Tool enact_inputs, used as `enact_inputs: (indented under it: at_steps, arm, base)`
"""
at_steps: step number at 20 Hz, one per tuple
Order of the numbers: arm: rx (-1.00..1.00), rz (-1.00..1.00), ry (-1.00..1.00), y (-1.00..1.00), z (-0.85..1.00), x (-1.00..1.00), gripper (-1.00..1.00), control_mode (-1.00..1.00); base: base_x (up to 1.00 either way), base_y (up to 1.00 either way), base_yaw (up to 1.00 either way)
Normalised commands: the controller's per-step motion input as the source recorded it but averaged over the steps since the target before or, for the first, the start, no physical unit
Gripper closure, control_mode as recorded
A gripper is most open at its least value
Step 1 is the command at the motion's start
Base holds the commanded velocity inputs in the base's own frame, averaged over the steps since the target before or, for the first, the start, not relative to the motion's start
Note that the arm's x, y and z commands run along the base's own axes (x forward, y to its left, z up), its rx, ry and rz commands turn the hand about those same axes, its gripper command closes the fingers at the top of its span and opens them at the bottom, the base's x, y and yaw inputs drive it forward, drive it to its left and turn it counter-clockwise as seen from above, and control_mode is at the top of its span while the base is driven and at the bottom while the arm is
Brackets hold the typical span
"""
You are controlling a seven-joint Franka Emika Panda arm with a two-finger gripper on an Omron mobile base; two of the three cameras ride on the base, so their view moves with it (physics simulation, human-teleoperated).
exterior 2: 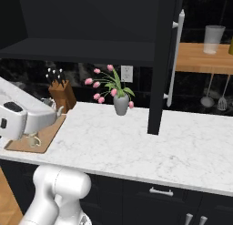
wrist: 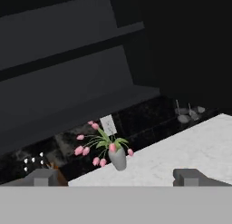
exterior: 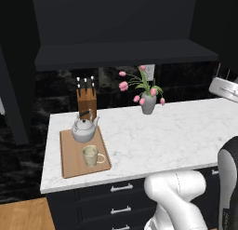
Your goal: Pick the kettle from the counter and place it on the tray. Then pick the mug from the cabinet and place it on the tray. Then close the cabinet doors.
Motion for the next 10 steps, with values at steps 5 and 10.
enact_inputs:
  at_steps: [5, 10]
  arm:
    - [0.07, -0.30, -0.01, -0.36, 0.11, -0.29, -1.00, -1.00]
    - [0.15, -0.21, -0.13, -0.72, 0.14, -0.29, -1.00, -1.00]
  base:
    - [0.00, 0.00, 0.00]
    - [0.00, 0.00, 0.00]
